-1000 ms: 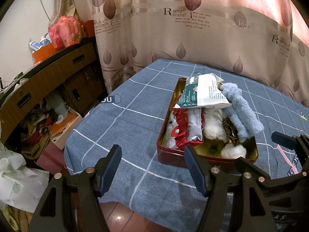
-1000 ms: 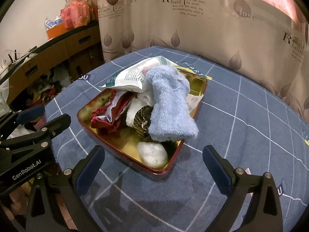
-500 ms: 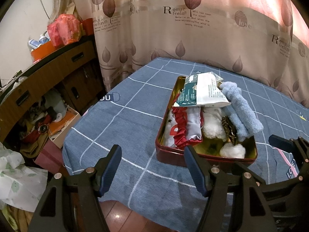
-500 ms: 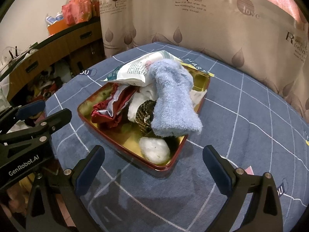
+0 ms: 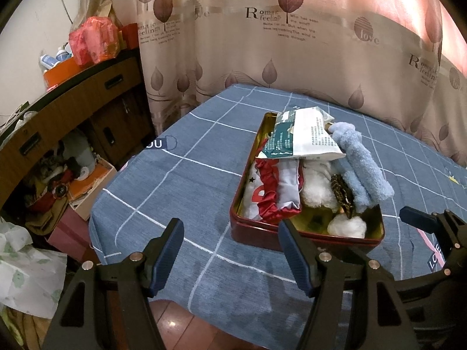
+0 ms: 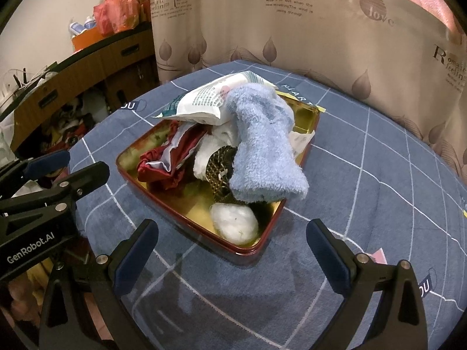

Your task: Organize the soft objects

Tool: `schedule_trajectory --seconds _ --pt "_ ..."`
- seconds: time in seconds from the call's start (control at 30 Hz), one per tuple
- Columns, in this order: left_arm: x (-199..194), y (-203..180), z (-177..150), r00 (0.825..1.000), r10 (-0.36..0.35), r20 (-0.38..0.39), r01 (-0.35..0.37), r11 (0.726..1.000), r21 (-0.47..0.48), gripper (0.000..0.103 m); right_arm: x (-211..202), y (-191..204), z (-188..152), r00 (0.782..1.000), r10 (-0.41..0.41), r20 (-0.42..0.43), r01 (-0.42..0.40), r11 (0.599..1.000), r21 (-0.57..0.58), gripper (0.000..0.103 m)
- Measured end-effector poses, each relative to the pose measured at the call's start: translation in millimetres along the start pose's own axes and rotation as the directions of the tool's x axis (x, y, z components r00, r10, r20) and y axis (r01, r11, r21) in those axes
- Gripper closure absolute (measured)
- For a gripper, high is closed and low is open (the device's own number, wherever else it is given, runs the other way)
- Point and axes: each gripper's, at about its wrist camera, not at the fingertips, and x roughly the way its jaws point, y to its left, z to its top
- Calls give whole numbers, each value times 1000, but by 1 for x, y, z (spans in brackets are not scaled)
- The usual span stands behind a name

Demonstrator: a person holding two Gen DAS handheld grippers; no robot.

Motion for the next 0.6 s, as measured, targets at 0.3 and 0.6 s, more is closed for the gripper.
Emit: schedule_trajectory --seconds 0.3,0.6 --pt "-3 -3 0 1000 1 23 -1 1000 20 34 1 1 0 1000 2 -4 -2 1000 0 3" --pt "-3 -2 0 1000 -1 13 1 1000 2 34 1 0 0 1000 2 -4 -2 1000 0 3"
